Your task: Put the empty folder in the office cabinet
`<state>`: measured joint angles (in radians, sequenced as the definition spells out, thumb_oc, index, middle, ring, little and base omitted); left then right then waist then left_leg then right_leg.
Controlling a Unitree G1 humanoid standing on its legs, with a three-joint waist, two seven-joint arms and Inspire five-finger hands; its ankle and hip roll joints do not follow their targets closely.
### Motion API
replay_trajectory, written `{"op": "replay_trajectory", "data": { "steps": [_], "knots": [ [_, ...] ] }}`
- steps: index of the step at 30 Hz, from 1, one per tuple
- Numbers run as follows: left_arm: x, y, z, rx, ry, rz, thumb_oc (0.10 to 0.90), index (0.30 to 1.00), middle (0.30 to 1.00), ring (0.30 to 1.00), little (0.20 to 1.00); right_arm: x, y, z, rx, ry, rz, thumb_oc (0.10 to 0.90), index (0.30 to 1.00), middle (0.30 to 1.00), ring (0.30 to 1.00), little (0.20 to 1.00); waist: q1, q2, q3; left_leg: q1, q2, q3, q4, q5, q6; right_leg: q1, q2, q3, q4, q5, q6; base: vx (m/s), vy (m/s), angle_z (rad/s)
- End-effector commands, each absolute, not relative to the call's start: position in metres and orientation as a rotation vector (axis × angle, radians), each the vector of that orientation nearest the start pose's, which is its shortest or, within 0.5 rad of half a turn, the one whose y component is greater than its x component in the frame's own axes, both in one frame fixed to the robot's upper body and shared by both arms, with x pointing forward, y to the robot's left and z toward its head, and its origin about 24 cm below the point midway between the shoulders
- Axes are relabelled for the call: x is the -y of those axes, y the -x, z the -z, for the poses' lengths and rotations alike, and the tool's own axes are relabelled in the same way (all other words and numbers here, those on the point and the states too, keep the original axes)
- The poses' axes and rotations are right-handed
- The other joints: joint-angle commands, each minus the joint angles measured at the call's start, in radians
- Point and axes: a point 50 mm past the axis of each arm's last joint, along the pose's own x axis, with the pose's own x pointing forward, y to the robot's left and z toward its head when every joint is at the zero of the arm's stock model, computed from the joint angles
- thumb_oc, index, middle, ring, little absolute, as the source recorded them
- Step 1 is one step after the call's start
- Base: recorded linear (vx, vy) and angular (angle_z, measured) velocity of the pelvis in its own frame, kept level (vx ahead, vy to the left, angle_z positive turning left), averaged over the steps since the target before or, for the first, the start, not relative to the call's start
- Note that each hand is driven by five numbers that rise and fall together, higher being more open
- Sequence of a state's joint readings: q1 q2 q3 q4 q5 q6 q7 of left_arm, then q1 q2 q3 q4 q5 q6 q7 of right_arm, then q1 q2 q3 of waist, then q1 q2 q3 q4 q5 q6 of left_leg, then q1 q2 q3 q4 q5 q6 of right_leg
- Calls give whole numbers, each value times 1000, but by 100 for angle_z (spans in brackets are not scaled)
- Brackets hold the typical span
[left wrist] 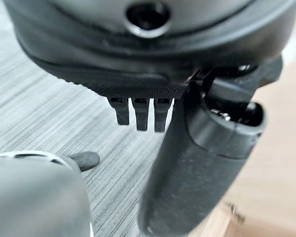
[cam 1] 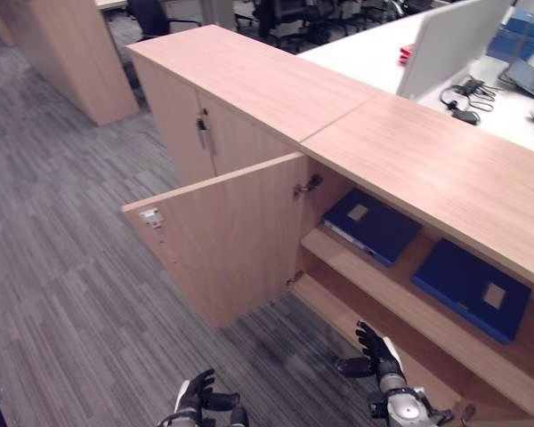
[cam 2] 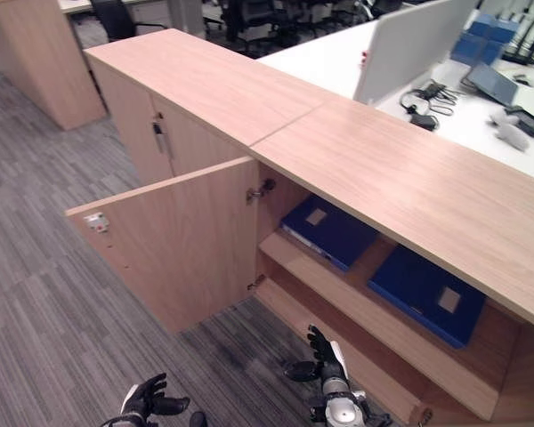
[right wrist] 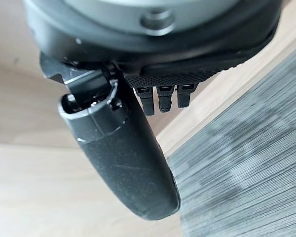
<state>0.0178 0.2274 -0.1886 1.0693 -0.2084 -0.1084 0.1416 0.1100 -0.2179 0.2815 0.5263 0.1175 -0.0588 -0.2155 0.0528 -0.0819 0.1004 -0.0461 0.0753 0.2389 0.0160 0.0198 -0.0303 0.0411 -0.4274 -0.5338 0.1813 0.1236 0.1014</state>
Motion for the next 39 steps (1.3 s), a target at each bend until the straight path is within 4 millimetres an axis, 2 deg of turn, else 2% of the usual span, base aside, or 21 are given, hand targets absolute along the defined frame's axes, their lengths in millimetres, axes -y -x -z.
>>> {"op": "replay_trajectory", "data": {
  "steps": [1,2,3,4,5,6,8,10,14,15,21,22,25,28,31,32,33,34,36,37,39],
  "knots": [
    [-217,-141,141,-903,-222,-160,800,900,900,900,900,177,-218,59,-384,269,22,800,900,900,900,900,39,37,35,156,65,19,-23,-112,-40,-83,-7,-2,56,-24,127,14,122,6],
    [-226,-137,141,-919,-243,-179,800,900,900,900,900,173,-218,60,-388,256,8,800,900,900,900,900,50,30,42,164,54,7,-29,-118,-31,-88,-5,18,81,-14,138,2,96,-13],
    [-230,-139,139,-908,-253,-188,800,900,900,900,900,172,-218,60,-385,244,13,800,900,900,900,900,38,27,48,154,46,-25,-29,-108,-24,-109,30,89,91,-12,137,11,153,1],
    [-230,-143,137,-888,-254,-195,800,900,900,900,900,172,-218,59,-384,234,21,800,900,900,900,900,22,32,55,155,39,-56,-35,-103,-20,-133,96,192,98,-51,135,-11,236,21],
    [-264,-114,136,-951,-275,-176,800,900,900,900,900,188,-218,55,-366,236,56,800,900,900,900,900,24,53,62,143,17,-110,-37,-94,-9,-153,182,301,96,-107,132,12,259,82],
    [-275,-107,134,-953,-292,-218,800,900,900,900,900,194,-215,56,-369,241,79,800,900,900,900,900,25,59,59,134,3,-132,-43,-90,-3,-146,220,343,75,-138,126,45,233,112],
    [-283,-108,133,-960,-307,-234,800,900,900,900,900,201,-209,53,-352,235,89,800,900,900,900,900,23,62,59,120,-19,-201,-46,-81,6,-119,247,356,53,-172,88,58,39,112],
    [-284,-109,132,-950,-307,-251,800,900,900,900,900,204,-204,53,-351,248,76,800,900,900,900,900,19,64,55,116,-25,-235,-53,-77,9,-105,260,363,35,-179,75,34,-42,127],
    [-282,-116,128,-893,-266,-277,800,900,900,900,900,209,-196,58,-376,258,83,800,900,900,900,900,31,60,37,110,-32,-244,-58,-74,6,-47,259,343,-39,-183,69,31,-27,68],
    [-279,-125,123,-827,-220,-289,800,900,900,900,900,212,-192,62,-398,268,91,800,900,900,900,900,44,60,26,112,-34,-258,-61,-69,2,-20,261,336,-72,-183,68,57,-21,1],
    [-277,-147,106,-688,-174,-298,800,900,900,900,900,215,-187,66,-416,282,113,800,900,900,900,900,55,56,12,124,-33,-278,-69,-66,-7,25,256,310,-113,-187,66,24,-20,9],
    [-277,-160,95,-611,-159,-303,800,900,900,900,900,215,-185,69,-431,280,121,800,900,900,900,900,56,55,7,128,-32,-284,-74,-65,-9,34,253,302,-119,-186,65,0,0,0],
    [-281,-181,76,-496,-147,-315,800,900,900,900,900,212,-183,71,-437,284,103,800,900,900,900,900,46,55,-4,138,-31,-285,-84,-63,-14,47,251,301,-136,-184,64,2,-23,0],
    [-285,-190,67,-451,-150,-324,800,900,900,900,900,210,-183,71,-439,288,88,800,900,900,900,900,37,57,-9,143,-30,-280,-87,-63,-16,51,249,304,-143,-179,65,3,2,-2],
    [-300,-218,38,-328,-174,-351,800,900,900,900,900,203,-179,73,-449,298,25,800,900,900,900,900,11,61,-25,160,-27,-255,-96,-67,-22,57,246,320,-162,-164,69,10,2,-7],
    [-300,-219,38,-328,-174,-351,800,900,900,900,900,203,-179,73,-448,297,25,800,900,900,900,900,12,61,-24,161,-27,-254,-96,-67,-22,58,246,321,-163,-164,69,4,-4,-16],
    [-317,-241,8,-230,-217,-380,800,900,900,900,900,202,-177,73,-455,309,-12,800,900,900,900,900,-10,65,-35,172,-24,-237,-102,-68,-26,58,245,339,-174,-153,73,5,-5,-21],
    [-318,-241,8,-230,-217,-381,800,900,900,900,900,201,-177,73,-455,308,-12,800,900,900,900,900,-10,65,-34,172,-24,-236,-102,-68,-26,58,245,340,-174,-153,73,9,-12,-18],
    [-330,-253,-13,-170,-249,-403,800,900,900,900,900,199,-177,74,-455,308,-36,800,900,900,900,900,-24,67,-40,180,-23,-224,-103,-69,-27,57,245,351,-175,-147,75,5,-7,-13],
    [-330,-253,-14,-169,-250,-403,800,900,900,900,900,199,-177,73,-455,307,-36,800,900,900,900,900,-23,66,-39,180,-23,-224,-103,-69,-27,57,245,351,-175,-147,75,-2,-3,-15],
    [-339,-264,-31,-126,-275,-416,800,900,900,900,900,199,-175,75,-465,311,-55,800,900,900,900,900,-35,69,-43,187,-21,-214,-103,-71,-29,55,244,360,-175,-144,77,-4,-1,-18]
  ]
}}
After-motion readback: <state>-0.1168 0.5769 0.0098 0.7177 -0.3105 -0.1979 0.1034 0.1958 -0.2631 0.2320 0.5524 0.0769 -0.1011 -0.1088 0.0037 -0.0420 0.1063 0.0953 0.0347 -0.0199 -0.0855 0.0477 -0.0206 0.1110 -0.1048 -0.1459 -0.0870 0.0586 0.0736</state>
